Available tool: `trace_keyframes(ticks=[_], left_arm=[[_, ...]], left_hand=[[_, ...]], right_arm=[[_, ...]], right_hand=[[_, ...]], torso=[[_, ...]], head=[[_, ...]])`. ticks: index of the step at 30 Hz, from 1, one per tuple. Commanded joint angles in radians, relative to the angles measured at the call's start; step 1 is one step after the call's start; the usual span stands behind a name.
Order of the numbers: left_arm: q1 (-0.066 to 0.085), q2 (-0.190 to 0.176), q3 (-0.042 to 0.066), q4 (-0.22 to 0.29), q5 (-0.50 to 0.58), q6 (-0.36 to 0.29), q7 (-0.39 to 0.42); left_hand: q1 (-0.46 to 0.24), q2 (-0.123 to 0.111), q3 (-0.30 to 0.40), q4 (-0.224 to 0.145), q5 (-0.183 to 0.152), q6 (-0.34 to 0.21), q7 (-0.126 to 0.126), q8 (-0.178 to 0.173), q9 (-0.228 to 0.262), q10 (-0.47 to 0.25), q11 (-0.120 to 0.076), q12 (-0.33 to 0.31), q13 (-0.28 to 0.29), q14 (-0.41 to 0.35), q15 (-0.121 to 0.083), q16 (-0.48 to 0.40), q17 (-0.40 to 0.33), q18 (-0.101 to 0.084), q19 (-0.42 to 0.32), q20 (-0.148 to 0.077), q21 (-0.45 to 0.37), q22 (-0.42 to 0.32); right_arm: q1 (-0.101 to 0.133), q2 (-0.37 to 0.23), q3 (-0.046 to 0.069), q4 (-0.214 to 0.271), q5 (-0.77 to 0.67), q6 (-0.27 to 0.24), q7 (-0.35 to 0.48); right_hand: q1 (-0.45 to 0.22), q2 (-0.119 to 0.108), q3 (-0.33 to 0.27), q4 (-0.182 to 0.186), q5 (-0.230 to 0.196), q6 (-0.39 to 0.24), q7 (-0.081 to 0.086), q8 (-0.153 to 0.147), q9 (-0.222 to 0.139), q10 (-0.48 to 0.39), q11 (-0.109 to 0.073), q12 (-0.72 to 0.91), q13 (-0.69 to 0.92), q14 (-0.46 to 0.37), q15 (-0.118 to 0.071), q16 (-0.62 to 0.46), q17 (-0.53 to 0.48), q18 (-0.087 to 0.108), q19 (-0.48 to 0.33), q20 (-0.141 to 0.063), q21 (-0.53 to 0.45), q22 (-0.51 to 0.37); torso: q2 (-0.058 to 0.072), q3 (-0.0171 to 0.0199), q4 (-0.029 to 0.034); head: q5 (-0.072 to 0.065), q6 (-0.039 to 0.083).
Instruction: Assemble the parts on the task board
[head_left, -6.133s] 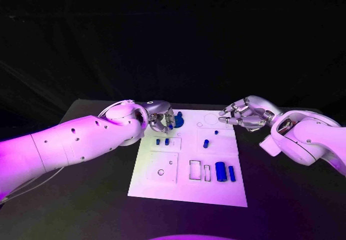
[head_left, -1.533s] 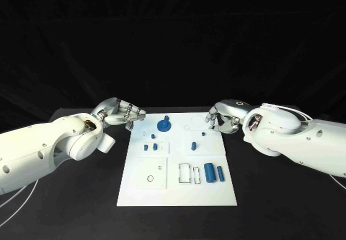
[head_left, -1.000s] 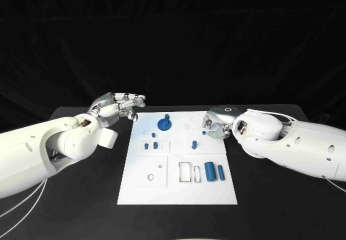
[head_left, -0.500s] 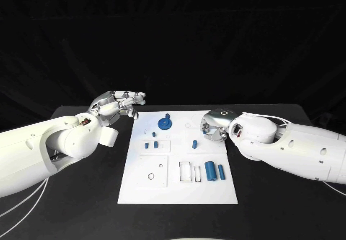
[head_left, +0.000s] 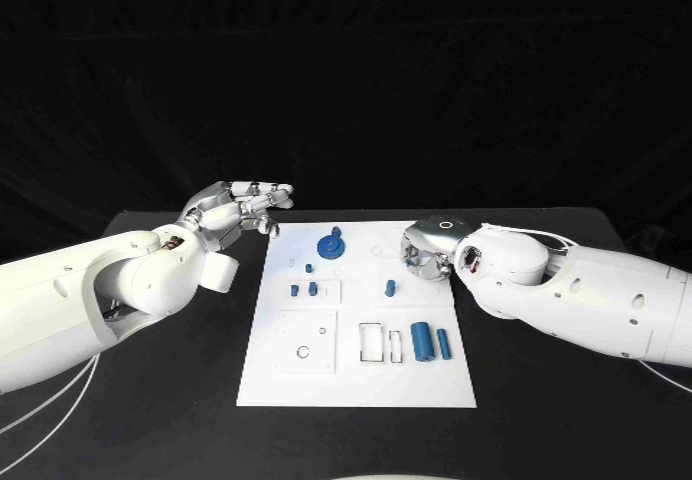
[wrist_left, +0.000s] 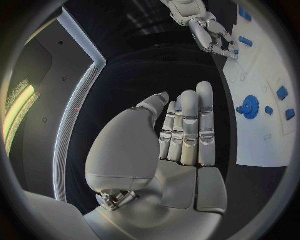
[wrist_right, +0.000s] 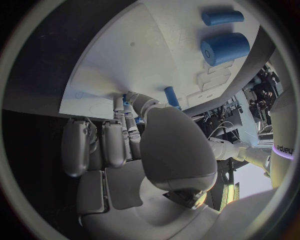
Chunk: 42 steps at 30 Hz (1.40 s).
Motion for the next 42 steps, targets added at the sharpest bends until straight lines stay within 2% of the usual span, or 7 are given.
trace_keyframes(ticks=[1,6,10,16,29,37,42], left_arm=[[0.001,0.003,0.000,0.002,0.003,0.021,0.000],[0.001,0.004,0.000,0.001,-0.016,0.035,-0.014],[0.001,0.005,0.000,-0.002,-0.030,0.036,-0.029],[0.000,0.008,0.000,-0.003,-0.072,0.048,-0.047],[0.000,0.011,-0.001,-0.014,-0.087,0.052,-0.060],[0.000,0.014,-0.001,-0.021,-0.088,0.054,-0.062],[0.000,0.015,-0.002,-0.024,-0.088,0.055,-0.063]], left_hand=[[0.010,0.001,0.001,-0.007,0.003,-0.007,-0.001,-0.004,-0.001,-0.011,0.000,0.005,0.001,0.003,0.003,-0.006,-0.001,0.006,0.005,0.001,-0.008,-0.001],[0.035,0.012,0.021,-0.027,0.011,-0.015,0.003,-0.004,-0.003,-0.022,0.003,0.008,0.001,-0.005,0.004,-0.008,-0.005,0.005,0.008,0.000,-0.018,-0.010],[0.049,0.018,0.037,-0.042,0.013,-0.020,0.006,-0.003,-0.004,-0.029,0.005,0.011,0.000,-0.012,0.005,-0.011,-0.008,0.006,0.009,0.000,-0.024,-0.014],[0.072,0.018,0.079,-0.076,0.017,-0.028,0.013,-0.002,-0.007,-0.041,0.010,0.018,-0.001,-0.026,0.007,-0.018,-0.016,0.005,0.005,-0.002,-0.028,-0.016],[0.068,0.016,0.089,-0.082,0.016,-0.031,0.015,-0.001,-0.008,-0.045,0.012,0.021,-0.001,-0.029,0.008,-0.020,-0.019,0.005,0.003,-0.001,-0.029,-0.016],[0.067,0.015,0.090,-0.083,0.015,-0.031,0.016,-0.001,-0.008,-0.046,0.012,0.022,-0.001,-0.030,0.008,-0.020,-0.019,0.005,0.002,-0.001,-0.029,-0.016],[0.065,0.015,0.091,-0.084,0.015,-0.032,0.016,0.000,-0.008,-0.047,0.013,0.023,-0.001,-0.030,0.009,-0.020,-0.020,0.005,0.002,-0.001,-0.029,-0.017]], right_arm=[[-0.012,0.004,-0.006,-0.006,-0.008,0.025,-0.008],[-0.016,0.004,-0.006,-0.008,-0.011,0.019,-0.015],[-0.018,0.002,-0.006,-0.007,-0.009,-0.011,-0.012],[-0.018,-0.005,-0.006,-0.001,0.005,-0.074,0.012],[-0.015,-0.041,-0.003,0.039,0.028,-0.171,0.029],[-0.008,-0.071,0.003,0.089,0.041,-0.199,0.033],[-0.002,-0.104,0.009,0.162,0.052,-0.212,0.034]], right_hand=[[0.002,0.019,0.009,-0.002,-0.010,0.012,0.001,0.007,0.002,0.015,-0.002,-0.005,-0.002,0.053,-0.008,0.005,0.002,-0.001,0.018,-0.006,0.005,0.056],[0.009,0.036,0.021,-0.016,-0.023,0.021,-0.001,0.010,0.007,0.028,-0.005,-0.009,-0.006,0.053,-0.011,0.008,0.004,-0.002,0.019,-0.010,0.010,0.061],[0.017,0.045,0.035,-0.029,-0.022,0.021,0.002,0.008,0.009,0.032,-0.004,-0.014,-0.008,0.053,-0.011,0.009,0.003,-0.002,0.020,-0.011,0.012,0.064],[0.009,0.041,0.041,-0.033,-0.026,0.015,0.007,0.002,0.009,0.028,0.000,-0.023,-0.012,0.053,-0.008,0.011,0.004,-0.004,0.021,-0.009,0.016,0.068],[0.003,0.035,0.042,-0.037,-0.026,0.016,0.009,0.001,0.010,0.030,0.001,-0.027,-0.014,0.053,-0.008,0.013,0.006,-0.005,0.023,-0.008,0.023,0.074],[-0.008,0.029,0.040,-0.035,-0.027,0.018,0.009,0.000,0.011,0.033,0.002,-0.030,-0.016,0.053,-0.007,0.016,0.008,-0.006,0.024,-0.008,0.026,0.076],[-0.011,0.028,0.040,-0.035,-0.027,0.018,0.009,0.000,0.011,0.033,0.002,-0.030,-0.016,0.053,-0.007,0.016,0.009,-0.006,0.024,-0.008,0.027,0.077]], torso=[[0.000,-0.0003,0.0012],[-0.001,-0.0006,0.0005],[-0.002,-0.0004,0.0005],[-0.002,-0.0007,0.0015],[-0.001,-0.0009,-0.0008],[-0.001,-0.0004,0.0004],[-0.001,-0.0007,0.0002]], head=[[-0.001,-0.003],[-0.002,-0.003],[-0.002,-0.003],[-0.001,0.001],[-0.001,0.010],[-0.002,0.013],[0.004,0.012]])
